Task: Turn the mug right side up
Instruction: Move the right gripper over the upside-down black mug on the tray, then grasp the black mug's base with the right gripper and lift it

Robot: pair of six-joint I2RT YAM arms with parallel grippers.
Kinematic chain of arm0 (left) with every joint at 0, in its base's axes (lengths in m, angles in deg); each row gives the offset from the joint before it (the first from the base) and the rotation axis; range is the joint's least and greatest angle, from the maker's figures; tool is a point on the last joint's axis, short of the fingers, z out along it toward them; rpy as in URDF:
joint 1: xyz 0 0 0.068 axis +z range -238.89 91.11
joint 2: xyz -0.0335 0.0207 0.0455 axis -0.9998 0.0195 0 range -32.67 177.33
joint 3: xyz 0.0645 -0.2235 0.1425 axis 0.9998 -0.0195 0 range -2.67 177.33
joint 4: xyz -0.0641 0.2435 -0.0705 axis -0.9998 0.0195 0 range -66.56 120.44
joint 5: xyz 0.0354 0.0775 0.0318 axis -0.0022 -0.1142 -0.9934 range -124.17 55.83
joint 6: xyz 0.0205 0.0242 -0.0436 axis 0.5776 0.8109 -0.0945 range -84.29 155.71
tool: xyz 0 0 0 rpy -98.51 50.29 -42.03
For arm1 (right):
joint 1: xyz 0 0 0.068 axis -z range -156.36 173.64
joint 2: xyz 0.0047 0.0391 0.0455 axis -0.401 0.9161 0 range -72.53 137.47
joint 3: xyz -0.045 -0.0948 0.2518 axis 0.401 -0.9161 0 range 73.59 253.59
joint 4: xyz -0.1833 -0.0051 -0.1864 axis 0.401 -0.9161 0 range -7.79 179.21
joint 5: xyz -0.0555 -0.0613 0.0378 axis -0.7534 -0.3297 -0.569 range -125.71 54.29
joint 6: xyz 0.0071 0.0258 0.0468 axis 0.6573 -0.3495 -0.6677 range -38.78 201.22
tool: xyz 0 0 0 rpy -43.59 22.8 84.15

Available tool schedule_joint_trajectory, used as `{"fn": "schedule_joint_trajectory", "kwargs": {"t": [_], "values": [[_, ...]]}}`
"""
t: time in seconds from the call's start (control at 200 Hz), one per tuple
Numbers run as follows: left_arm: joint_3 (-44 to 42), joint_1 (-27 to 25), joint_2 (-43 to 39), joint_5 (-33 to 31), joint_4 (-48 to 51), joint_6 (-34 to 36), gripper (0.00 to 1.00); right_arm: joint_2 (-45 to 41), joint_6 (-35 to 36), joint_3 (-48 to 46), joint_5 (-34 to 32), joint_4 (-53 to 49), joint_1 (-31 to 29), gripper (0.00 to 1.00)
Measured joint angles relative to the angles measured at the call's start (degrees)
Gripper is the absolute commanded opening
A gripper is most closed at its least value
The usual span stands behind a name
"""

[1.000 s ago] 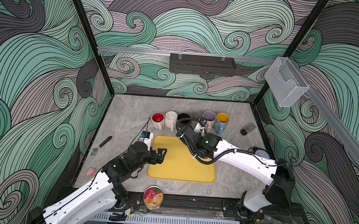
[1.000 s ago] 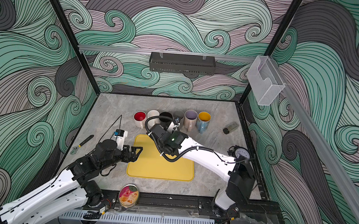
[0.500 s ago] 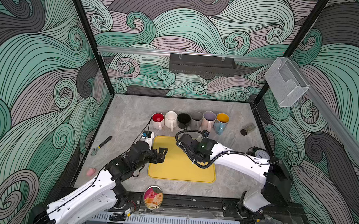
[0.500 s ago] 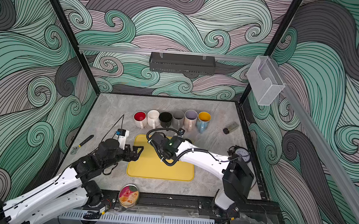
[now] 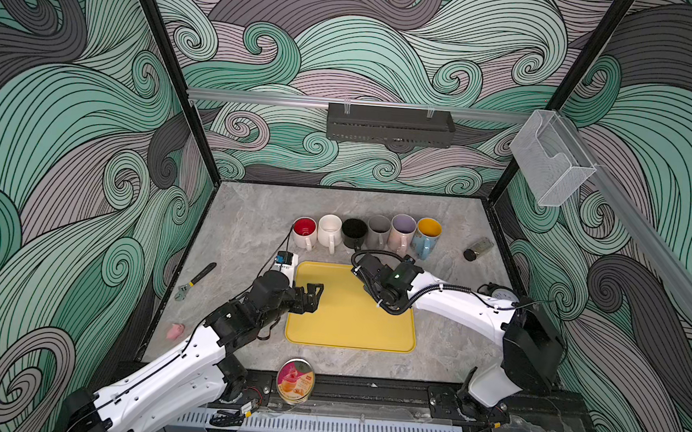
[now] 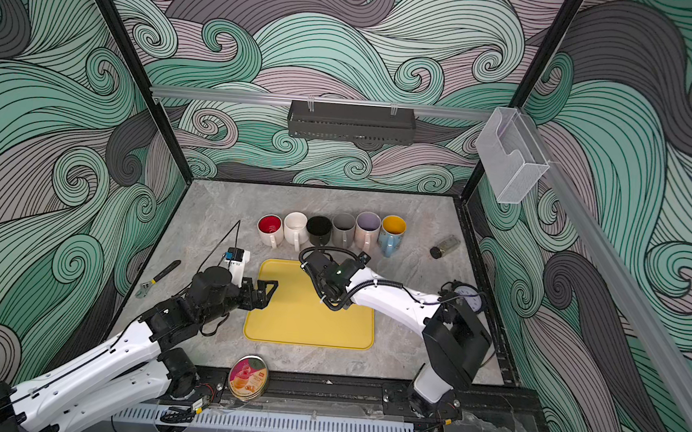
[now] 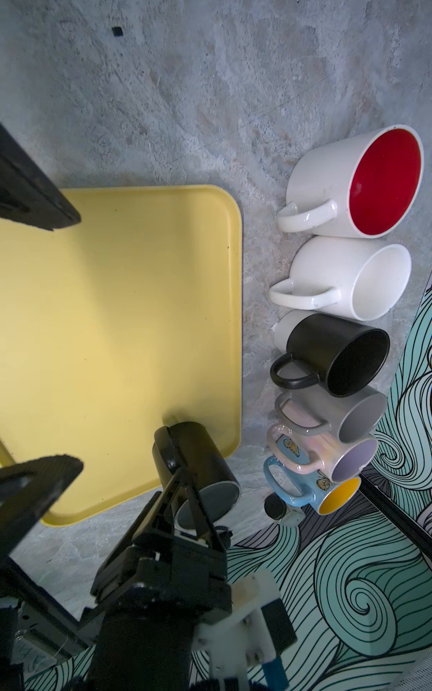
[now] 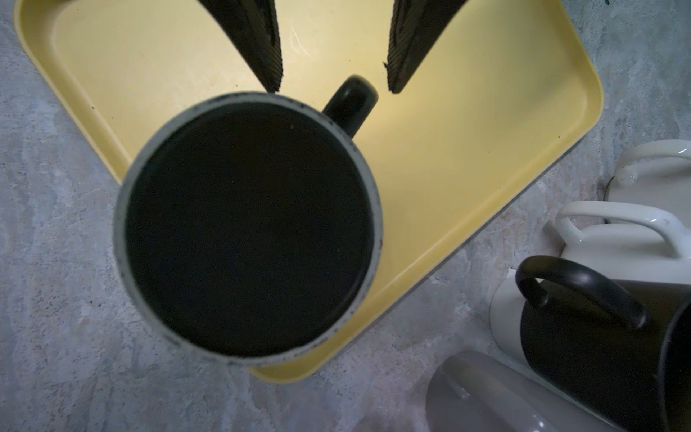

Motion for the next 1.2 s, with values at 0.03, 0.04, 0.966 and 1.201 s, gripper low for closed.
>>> {"fn": "schedule_joint_trajectory", "kwargs": {"t": [0.03, 0.04, 0.966, 1.201], "values": [[0.0, 0.02, 0.09, 0.0, -0.04, 0.0, 0.96, 0.2, 0.02, -0.22, 0.33, 0.46, 0.24, 0.48], [0.0, 0.02, 0.11, 0.0, -0.04, 0.0, 0.96, 0.33, 0.0, -0.28, 0.44, 0.68, 0.31, 0.48], [-0.92, 0.02, 0.96, 0.09, -1.46, 0.0, 0.96, -5.55, 11.58, -8.79, 2.58, 4.42, 5.09, 0.38], [-2.34, 0.02, 0.98, 0.04, -1.79, 0.0, 0.96, -5.44, 15.98, -8.76, 3.82, 4.61, 6.6, 0.26]]}}
